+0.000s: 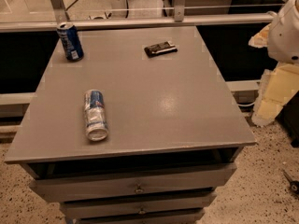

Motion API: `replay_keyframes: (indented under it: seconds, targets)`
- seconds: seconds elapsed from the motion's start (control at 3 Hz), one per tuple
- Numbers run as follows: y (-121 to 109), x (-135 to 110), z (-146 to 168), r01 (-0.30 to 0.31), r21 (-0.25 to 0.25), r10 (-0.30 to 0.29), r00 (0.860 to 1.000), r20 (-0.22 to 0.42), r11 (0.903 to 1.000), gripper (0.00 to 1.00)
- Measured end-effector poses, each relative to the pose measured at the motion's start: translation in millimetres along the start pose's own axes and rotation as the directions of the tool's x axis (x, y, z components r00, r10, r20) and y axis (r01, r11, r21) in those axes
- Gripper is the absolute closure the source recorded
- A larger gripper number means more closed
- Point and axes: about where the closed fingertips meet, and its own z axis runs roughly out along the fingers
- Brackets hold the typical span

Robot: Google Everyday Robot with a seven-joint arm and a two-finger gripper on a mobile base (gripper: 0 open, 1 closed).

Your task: Move redbull can near pepsi can

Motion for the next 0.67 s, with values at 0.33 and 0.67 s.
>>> replay_keyframes:
  seconds: [0.33, 0.67]
  targets:
    - [0, 0, 0, 0.0, 0.0, 0.0, 1.0, 0.0, 1.0, 0.0]
    - [-1, -33, 23, 0.005, -0.04, -0.002, 0.998, 0.06, 0.9992, 0.0]
